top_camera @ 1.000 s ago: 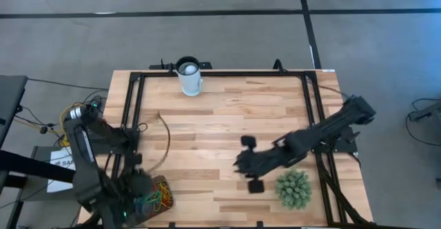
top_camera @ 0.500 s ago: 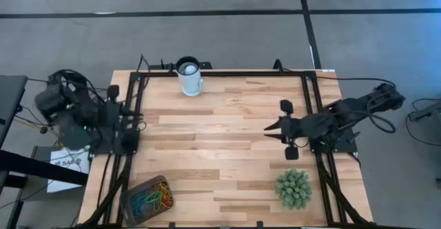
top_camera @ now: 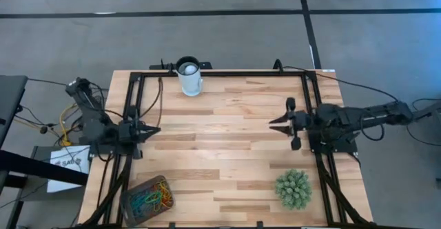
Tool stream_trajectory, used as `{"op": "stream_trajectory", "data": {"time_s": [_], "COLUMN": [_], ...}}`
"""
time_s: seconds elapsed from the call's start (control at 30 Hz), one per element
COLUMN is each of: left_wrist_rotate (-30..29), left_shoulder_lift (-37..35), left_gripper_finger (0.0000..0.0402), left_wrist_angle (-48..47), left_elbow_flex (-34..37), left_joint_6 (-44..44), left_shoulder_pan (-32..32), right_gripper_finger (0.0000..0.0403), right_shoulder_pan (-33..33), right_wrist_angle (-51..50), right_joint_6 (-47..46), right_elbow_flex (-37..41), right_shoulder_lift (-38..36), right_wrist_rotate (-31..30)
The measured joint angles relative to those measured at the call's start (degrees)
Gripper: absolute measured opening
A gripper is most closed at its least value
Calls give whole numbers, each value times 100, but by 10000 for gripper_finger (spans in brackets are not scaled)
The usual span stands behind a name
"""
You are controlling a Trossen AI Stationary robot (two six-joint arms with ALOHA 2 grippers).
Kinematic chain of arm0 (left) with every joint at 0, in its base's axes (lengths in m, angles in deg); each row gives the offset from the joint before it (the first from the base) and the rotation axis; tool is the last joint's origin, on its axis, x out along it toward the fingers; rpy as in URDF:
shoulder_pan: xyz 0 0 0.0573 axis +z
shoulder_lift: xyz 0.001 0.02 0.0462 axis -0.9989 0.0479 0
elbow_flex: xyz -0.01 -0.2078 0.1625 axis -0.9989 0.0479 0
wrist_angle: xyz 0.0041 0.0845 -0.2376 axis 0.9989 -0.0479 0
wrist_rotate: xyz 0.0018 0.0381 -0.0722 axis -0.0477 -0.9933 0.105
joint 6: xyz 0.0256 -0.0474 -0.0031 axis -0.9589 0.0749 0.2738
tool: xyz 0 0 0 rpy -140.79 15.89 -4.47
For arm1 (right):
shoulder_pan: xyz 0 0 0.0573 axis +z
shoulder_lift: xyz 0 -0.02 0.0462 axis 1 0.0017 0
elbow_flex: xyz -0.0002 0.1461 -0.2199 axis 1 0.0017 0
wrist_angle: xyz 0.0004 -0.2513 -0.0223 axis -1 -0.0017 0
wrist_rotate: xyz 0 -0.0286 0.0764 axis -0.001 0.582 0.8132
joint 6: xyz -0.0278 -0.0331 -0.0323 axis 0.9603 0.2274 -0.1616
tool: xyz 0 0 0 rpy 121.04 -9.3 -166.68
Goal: Pick and place items into bin
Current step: Return to Home Position
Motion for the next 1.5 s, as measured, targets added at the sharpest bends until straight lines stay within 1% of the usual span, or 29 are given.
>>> {"op": "stream_trajectory", "data": {"time_s": [0.07,0.13,0.17,0.2,0.3,0.33,0.4,0.47,0.5,0.6,0.73,0.8,0.87,0.93,1.0,1.1,1.2,1.3,1.43,1.5], "left_wrist_rotate": [736,1422,1615,1643,1688,1882,2552,3108,3269,3380,3431,3539,3760,3897,3897,3788,3762,3718,3709,3710], "left_shoulder_lift": [-139,-290,-370,-443,-644,-726,-880,-1015,-1077,-1259,-1619,-1890,-2198,-2215,-2179,-2090,-2140,-2125,-2118,-2122], "left_gripper_finger": [7,3,1,1,2,2,1,0,0,0,0,0,0,0,0,0,0,0,0,0], "left_wrist_angle": [941,1383,1471,1460,1426,1392,1338,1346,1334,1325,1331,1331,1203,1247,1176,1224,1387,1304,1000,810], "left_elbow_flex": [421,745,851,932,1147,1225,1384,1560,1645,1828,1996,2112,2235,2392,2399,2401,2403,2405,2405,2408], "left_joint_6": [-678,-1044,-1098,-1100,-754,-562,-83,340,501,653,374,407,602,695,776,738,500,376,626,647], "left_shoulder_pan": [316,701,895,1097,1712,1904,2260,2583,2712,2997,3196,3247,3256,3258,3260,3278,3278,3278,3278,3278], "right_gripper_finger": [70,70,70,70,70,70,70,70,70,70,70,70,70,70,70,70,70,70,70,70], "right_shoulder_pan": [-296,-536,-640,-747,-1067,-1161,-1342,-1492,-1558,-1682,-1835,-1926,-2011,-2059,-2080,-2153,-2239,-2318,-2397,-2407], "right_wrist_angle": [130,495,683,821,1028,1029,1074,1099,1112,1158,1139,1164,1307,1658,1934,2328,2515,2522,2566,2384], "right_joint_6": [2,1,1,1,-2,-5,15,90,109,99,467,619,614,539,352,81,-98,-173,-425,-484], "right_elbow_flex": [212,472,607,720,967,1001,1052,1072,1081,1089,1089,1089,1121,1315,1536,1835,1973,2126,2255,2263], "right_shoulder_lift": [-222,-328,-350,-353,-349,-345,-348,-345,-345,-345,-362,-434,-467,-470,-467,-485,-513,-572,-841,-1014], "right_wrist_rotate": [621,1198,1405,1521,1552,1556,1700,2066,2267,2718,2779,2908,3221,3628,3827,3761,3754,3770,3873,4020]}}
